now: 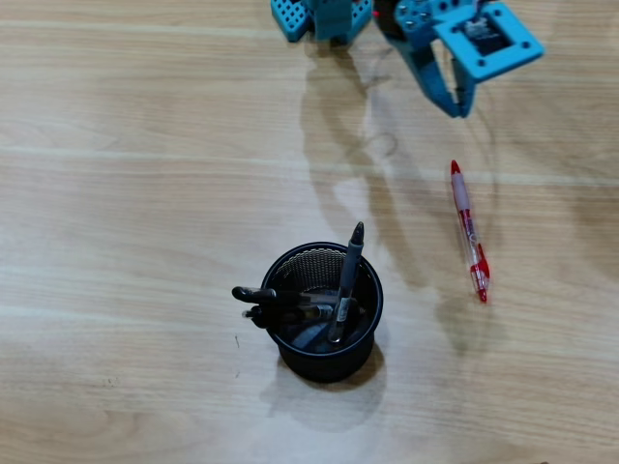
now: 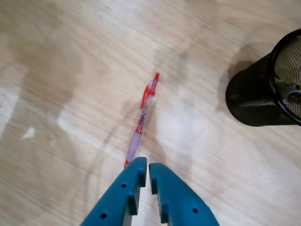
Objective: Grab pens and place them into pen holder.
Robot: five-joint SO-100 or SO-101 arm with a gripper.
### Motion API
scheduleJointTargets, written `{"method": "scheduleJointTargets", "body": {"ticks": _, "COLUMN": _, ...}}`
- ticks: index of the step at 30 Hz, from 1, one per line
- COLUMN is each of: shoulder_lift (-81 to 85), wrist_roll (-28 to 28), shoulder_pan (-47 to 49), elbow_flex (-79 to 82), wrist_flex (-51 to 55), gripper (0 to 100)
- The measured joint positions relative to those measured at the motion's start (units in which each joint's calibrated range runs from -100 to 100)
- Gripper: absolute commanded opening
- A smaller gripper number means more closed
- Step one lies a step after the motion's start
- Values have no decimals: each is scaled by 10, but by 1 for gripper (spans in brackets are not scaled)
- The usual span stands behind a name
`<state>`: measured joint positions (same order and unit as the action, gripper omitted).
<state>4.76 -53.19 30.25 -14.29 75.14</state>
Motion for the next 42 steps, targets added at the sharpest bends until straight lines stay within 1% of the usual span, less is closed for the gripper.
{"method": "scheduleJointTargets", "body": {"ticks": 6, "shoulder_lift": -94, "wrist_roll": -51, "shoulder_pan": 82, "elbow_flex": -69, "wrist_flex": 2, "gripper": 2}}
{"method": "scheduleJointTargets", "body": {"ticks": 11, "shoulder_lift": -165, "wrist_roll": -67, "shoulder_pan": 96, "elbow_flex": -104, "wrist_flex": 2, "gripper": 2}}
{"method": "scheduleJointTargets", "body": {"ticks": 14, "shoulder_lift": -186, "wrist_roll": -68, "shoulder_pan": 102, "elbow_flex": -106, "wrist_flex": 2, "gripper": 12}}
{"method": "scheduleJointTargets", "body": {"ticks": 16, "shoulder_lift": -199, "wrist_roll": -77, "shoulder_pan": 100, "elbow_flex": -106, "wrist_flex": 2, "gripper": 23}}
{"method": "scheduleJointTargets", "body": {"ticks": 17, "shoulder_lift": -216, "wrist_roll": -83, "shoulder_pan": 102, "elbow_flex": -106, "wrist_flex": 2, "gripper": 24}}
{"method": "scheduleJointTargets", "body": {"ticks": 25, "shoulder_lift": -269, "wrist_roll": -107, "shoulder_pan": 112, "elbow_flex": -107, "wrist_flex": 2, "gripper": 25}}
{"method": "scheduleJointTargets", "body": {"ticks": 34, "shoulder_lift": -366, "wrist_roll": -119, "shoulder_pan": 111, "elbow_flex": -109, "wrist_flex": -2, "gripper": 25}}
{"method": "scheduleJointTargets", "body": {"ticks": 37, "shoulder_lift": -402, "wrist_roll": -122, "shoulder_pan": 111, "elbow_flex": -107, "wrist_flex": -28, "gripper": 25}}
{"method": "scheduleJointTargets", "body": {"ticks": 40, "shoulder_lift": -440, "wrist_roll": -122, "shoulder_pan": 112, "elbow_flex": -109, "wrist_flex": -79, "gripper": 24}}
{"method": "scheduleJointTargets", "body": {"ticks": 42, "shoulder_lift": -446, "wrist_roll": -122, "shoulder_pan": 112, "elbow_flex": -112, "wrist_flex": -84, "gripper": 24}}
